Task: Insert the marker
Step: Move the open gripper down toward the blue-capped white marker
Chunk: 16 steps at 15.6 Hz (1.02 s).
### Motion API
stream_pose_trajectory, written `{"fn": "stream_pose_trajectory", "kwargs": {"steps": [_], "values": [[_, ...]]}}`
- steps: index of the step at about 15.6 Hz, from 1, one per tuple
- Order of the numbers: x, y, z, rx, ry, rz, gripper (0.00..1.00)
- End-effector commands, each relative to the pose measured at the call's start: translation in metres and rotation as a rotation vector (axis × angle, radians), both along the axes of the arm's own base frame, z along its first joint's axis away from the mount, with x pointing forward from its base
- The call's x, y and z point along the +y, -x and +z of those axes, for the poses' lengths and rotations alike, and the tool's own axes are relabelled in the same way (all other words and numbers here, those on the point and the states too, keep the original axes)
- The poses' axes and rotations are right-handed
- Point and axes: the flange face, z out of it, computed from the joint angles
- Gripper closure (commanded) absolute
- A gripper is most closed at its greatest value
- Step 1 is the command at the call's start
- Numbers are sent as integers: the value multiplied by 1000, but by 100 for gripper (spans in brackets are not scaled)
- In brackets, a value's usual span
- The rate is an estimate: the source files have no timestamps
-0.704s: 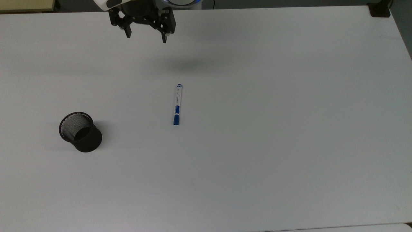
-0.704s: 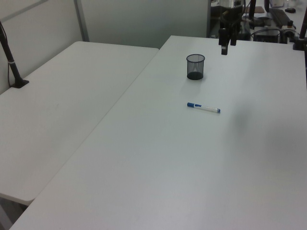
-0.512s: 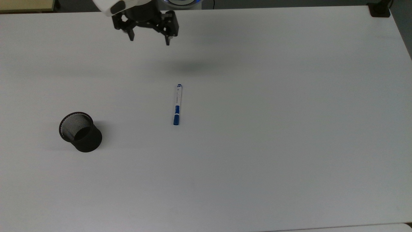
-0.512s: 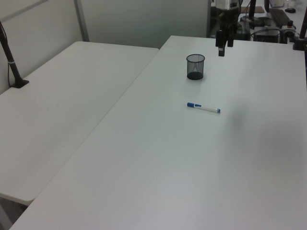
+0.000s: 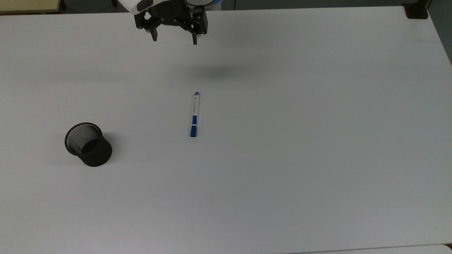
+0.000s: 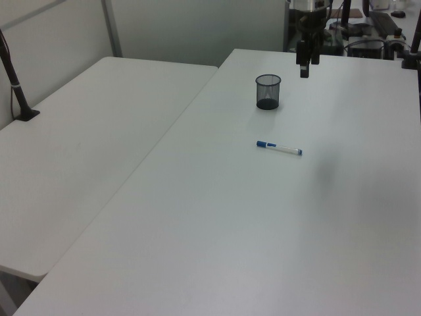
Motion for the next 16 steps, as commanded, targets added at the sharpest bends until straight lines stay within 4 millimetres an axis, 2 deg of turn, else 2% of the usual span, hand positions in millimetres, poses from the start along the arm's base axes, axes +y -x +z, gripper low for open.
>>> {"fn": "stream_pose_trajectory", "kwargs": {"steps": [1,5,9,11,16], "values": [[-8,2,3,10,-10,-5,0],[-13,0,3,-1,-12,-23,0],[2,-18,-36,59,9,6,0],[-4,-28,-36,-2,5,-10,0],[-24,-62,-78,-95,12,-43,0]]}}
